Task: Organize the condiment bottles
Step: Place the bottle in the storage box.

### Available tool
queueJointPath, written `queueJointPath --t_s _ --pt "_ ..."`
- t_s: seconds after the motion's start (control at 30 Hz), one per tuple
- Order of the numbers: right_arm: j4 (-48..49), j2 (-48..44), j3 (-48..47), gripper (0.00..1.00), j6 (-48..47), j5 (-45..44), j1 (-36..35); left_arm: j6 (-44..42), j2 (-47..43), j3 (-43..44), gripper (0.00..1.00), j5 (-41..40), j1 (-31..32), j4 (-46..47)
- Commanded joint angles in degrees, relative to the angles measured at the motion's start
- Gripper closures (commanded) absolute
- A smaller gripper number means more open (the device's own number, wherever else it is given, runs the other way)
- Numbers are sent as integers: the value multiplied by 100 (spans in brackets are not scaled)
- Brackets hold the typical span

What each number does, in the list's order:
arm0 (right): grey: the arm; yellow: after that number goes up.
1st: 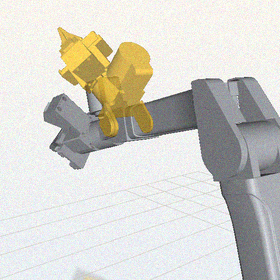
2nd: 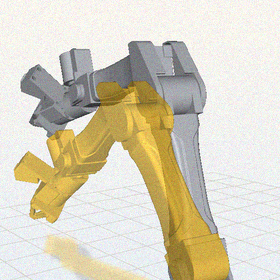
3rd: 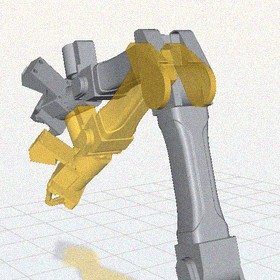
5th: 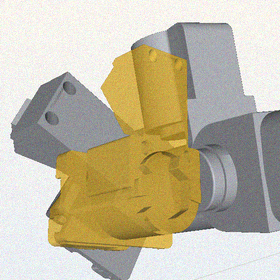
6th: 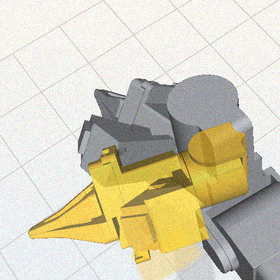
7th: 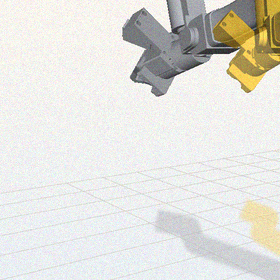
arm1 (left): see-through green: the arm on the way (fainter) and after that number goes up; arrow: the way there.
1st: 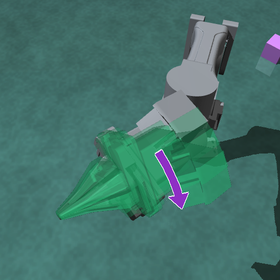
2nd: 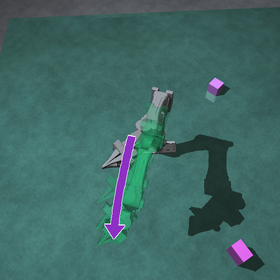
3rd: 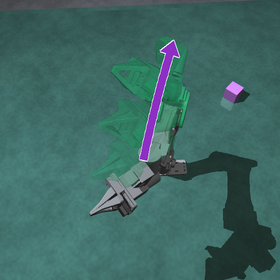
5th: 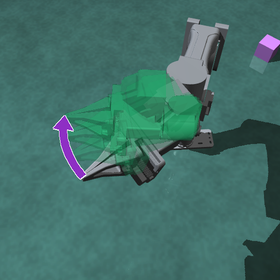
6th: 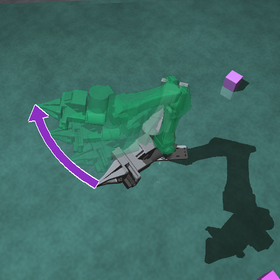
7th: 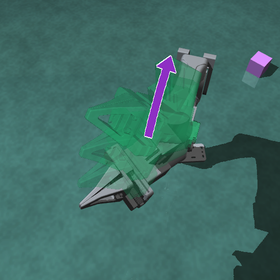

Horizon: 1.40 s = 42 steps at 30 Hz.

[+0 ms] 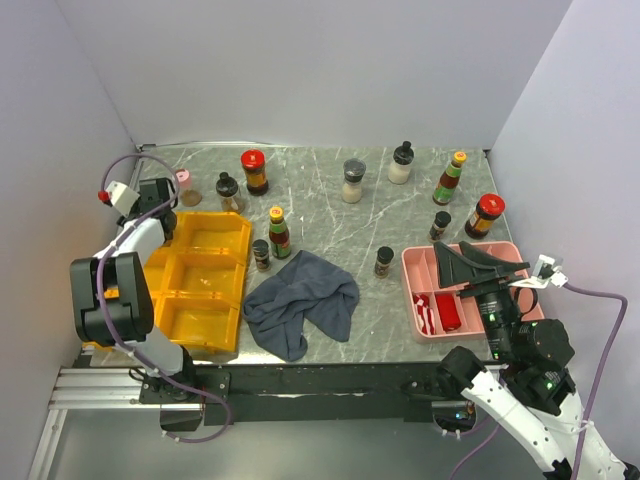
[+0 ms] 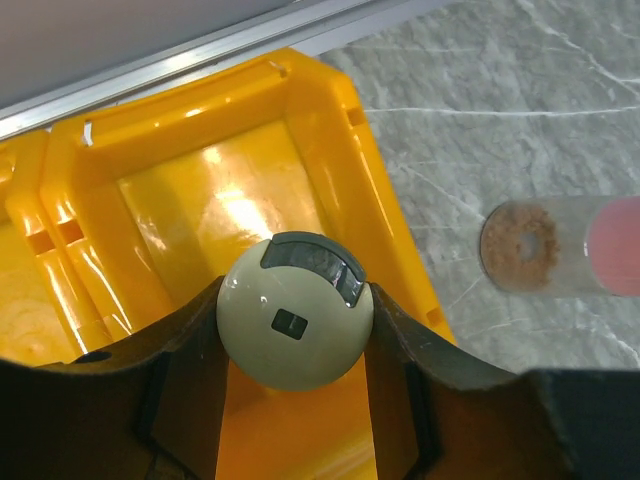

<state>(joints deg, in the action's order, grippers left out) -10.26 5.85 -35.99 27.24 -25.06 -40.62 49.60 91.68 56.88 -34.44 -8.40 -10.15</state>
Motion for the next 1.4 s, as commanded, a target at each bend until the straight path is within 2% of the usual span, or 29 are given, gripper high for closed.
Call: queueJointPath --t_s 0.0,0.03,0.13,0.47,0.57,0.6,0.7,0.93,1.2,1.27,1.37 --pt "147 22 -101 0 -79 115 -25 -135 -141 148 80 191 6 285" --pt "147 22 -101 0 -88 124 -25 -161 -142 130 69 218 14 294" --pt "121 39 -163 0 -114 107 -16 -336 -194 69 54 498 6 495" --pt "86 66 -233 0 -88 177 -25 -372 -782 -81 32 666 32 304" --pt "60 101 -242 0 -35 220 -25 -425 -1221 -116 21 587 41 172" --pt "59 110 -259 0 -9 247 -16 -460 -1327 -125 11 578 41 137" --pt "51 171 -242 0 35 300 -25 -478 -1758 -160 1 709 41 49" --pt "69 724 -101 0 -131 133 -25 -759 -2918 -845 1 2071 295 838" --pt "-265 2112 -539 0 43 414 -16 -891 -3762 -1109 1 3809 541 1516" --pt "-467 2517 -742 0 184 423 -16 -1118 -3789 -1109 1 3962 681 1394" --pt "-556 3000 -875 0 316 615 -7 -1338 -3596 -785 0 3462 805 807"
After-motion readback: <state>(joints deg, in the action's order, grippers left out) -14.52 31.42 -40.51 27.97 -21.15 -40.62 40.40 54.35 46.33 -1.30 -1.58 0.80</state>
